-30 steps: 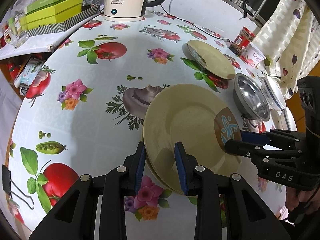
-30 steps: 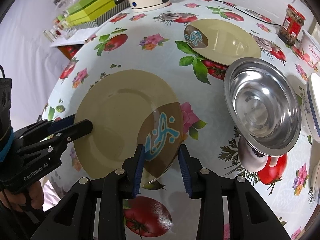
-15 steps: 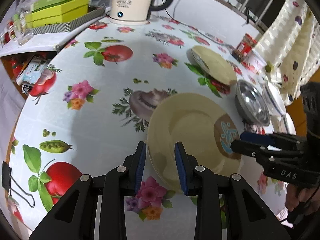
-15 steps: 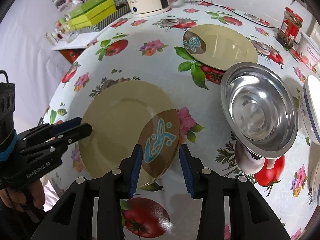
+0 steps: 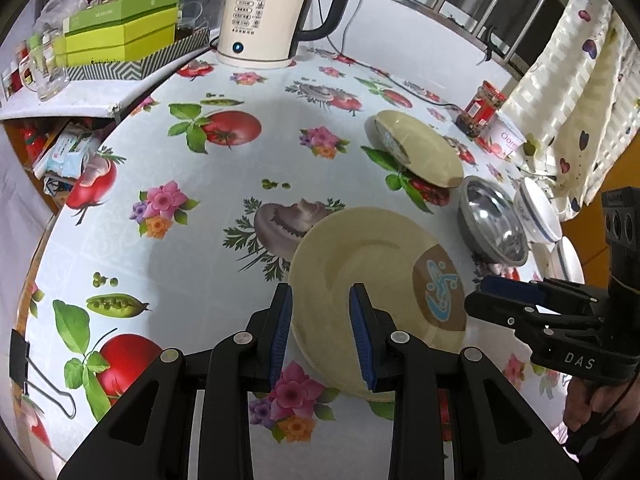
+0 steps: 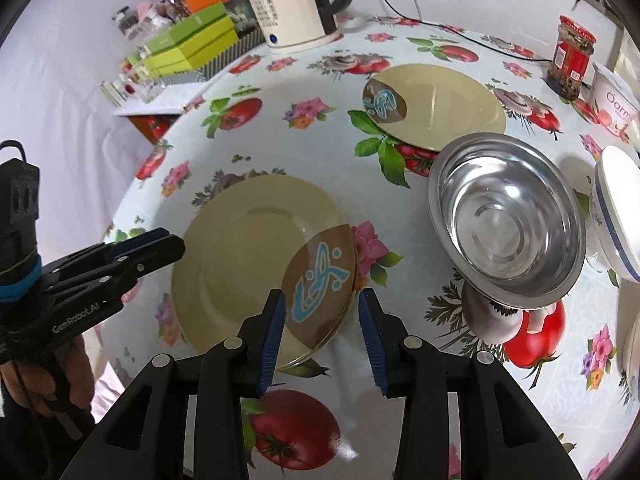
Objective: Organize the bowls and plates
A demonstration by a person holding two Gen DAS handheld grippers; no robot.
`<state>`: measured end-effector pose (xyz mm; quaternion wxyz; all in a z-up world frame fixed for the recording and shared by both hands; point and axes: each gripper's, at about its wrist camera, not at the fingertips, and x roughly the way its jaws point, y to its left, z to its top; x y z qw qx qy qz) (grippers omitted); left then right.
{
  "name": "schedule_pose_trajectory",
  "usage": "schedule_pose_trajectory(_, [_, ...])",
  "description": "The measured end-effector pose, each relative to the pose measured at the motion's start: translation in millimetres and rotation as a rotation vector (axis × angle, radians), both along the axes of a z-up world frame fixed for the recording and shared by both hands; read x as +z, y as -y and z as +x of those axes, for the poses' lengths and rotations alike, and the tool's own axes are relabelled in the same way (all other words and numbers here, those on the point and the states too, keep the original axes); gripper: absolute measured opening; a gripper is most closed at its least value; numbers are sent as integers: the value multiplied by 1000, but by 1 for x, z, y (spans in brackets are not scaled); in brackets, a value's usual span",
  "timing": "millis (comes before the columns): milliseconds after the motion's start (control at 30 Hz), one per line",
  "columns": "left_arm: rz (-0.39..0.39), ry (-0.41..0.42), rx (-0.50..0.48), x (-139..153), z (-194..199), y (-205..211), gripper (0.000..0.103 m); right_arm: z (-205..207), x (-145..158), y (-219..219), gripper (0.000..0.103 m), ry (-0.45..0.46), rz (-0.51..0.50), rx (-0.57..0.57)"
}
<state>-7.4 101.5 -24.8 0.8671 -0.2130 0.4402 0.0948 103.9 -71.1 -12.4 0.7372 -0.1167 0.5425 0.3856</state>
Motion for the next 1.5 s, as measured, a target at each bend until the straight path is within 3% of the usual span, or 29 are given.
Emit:
schedule_pose_trajectory(433, [-4, 39, -41, 16, 13, 11, 31, 3, 29, 14, 38, 49, 91, -22])
schedule_pose_trajectory(600, [-5, 42, -54, 19, 20, 13, 31, 12, 36, 16, 43, 62, 101, -33])
schedule_pose_trajectory(1500, [6, 70, -117, 36, 69, 19, 31, 55, 54, 26, 44, 107, 151, -84])
